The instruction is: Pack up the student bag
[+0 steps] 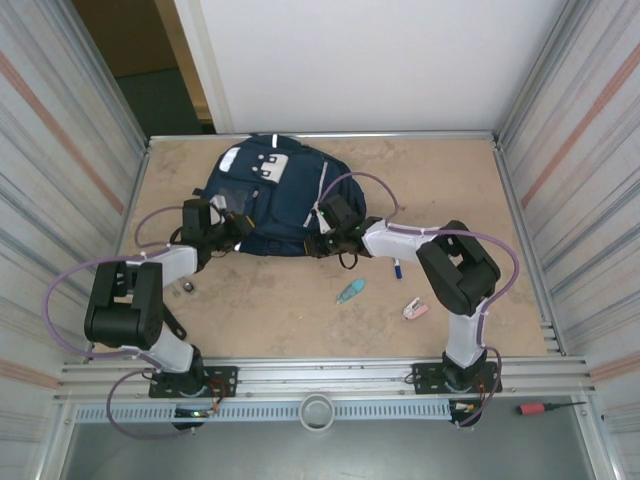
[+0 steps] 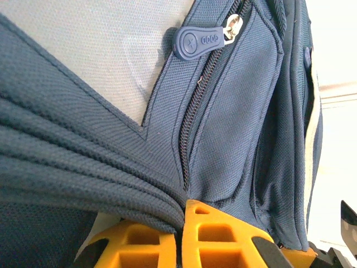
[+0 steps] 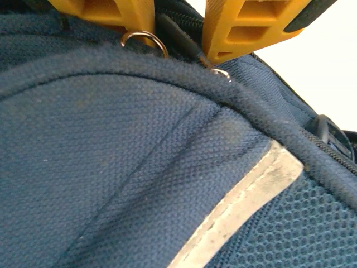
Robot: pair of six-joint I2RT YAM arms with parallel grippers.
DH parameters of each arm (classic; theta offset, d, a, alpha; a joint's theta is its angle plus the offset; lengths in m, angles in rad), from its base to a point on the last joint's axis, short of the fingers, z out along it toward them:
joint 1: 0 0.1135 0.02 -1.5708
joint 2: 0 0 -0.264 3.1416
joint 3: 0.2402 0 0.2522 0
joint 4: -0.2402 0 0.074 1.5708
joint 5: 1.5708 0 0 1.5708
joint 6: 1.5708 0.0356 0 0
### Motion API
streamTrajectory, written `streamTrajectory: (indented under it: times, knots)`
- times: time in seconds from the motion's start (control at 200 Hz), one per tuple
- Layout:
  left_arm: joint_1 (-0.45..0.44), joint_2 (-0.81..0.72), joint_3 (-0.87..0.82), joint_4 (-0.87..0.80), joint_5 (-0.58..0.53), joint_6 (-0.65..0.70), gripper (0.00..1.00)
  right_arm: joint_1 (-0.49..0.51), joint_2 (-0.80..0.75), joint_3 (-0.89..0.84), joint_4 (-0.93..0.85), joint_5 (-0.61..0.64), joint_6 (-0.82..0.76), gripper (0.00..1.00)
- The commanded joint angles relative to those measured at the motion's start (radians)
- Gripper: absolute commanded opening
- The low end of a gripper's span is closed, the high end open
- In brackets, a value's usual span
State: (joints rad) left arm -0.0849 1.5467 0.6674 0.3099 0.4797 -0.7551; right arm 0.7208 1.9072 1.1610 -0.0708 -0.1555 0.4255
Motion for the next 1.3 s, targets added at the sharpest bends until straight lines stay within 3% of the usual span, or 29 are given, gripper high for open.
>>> streamTrajectory:
  times: [0.0, 0.195, 0.376, 0.556, 0.887, 1.102, 1.292]
  knots:
    - [0.001, 0.009, 0.024, 0.003, 0.013, 0.039, 0.0, -0.003, 0.026, -0.028, 0.037, 0.024, -0.008, 0.22]
    - [0.017, 0.001, 0.033, -0.026, 0.003, 0.067, 0.0, -0.037, -0.07, -0.091, 0.066, 0.014, -0.01, 0.0]
    - [0.074, -0.014, 0.04, -0.081, -0.024, 0.11, 0.0, -0.099, -0.192, -0.149, -0.02, 0.058, 0.001, 0.0]
    - [0.106, -0.024, 0.059, -0.128, -0.064, 0.147, 0.0, -0.126, -0.182, -0.114, -0.109, 0.095, 0.006, 0.0]
    - [0.089, -0.007, 0.079, -0.129, -0.038, 0.154, 0.0, -0.073, -0.183, -0.096, -0.052, -0.035, -0.062, 0.0]
    - [0.07, 0.004, 0.078, -0.12, -0.026, 0.152, 0.0, 0.026, -0.161, -0.039, -0.029, -0.075, -0.12, 0.33]
    - [0.059, 0.007, 0.08, -0.114, -0.026, 0.15, 0.0, 0.103, -0.036, 0.095, -0.081, 0.009, -0.16, 0.37]
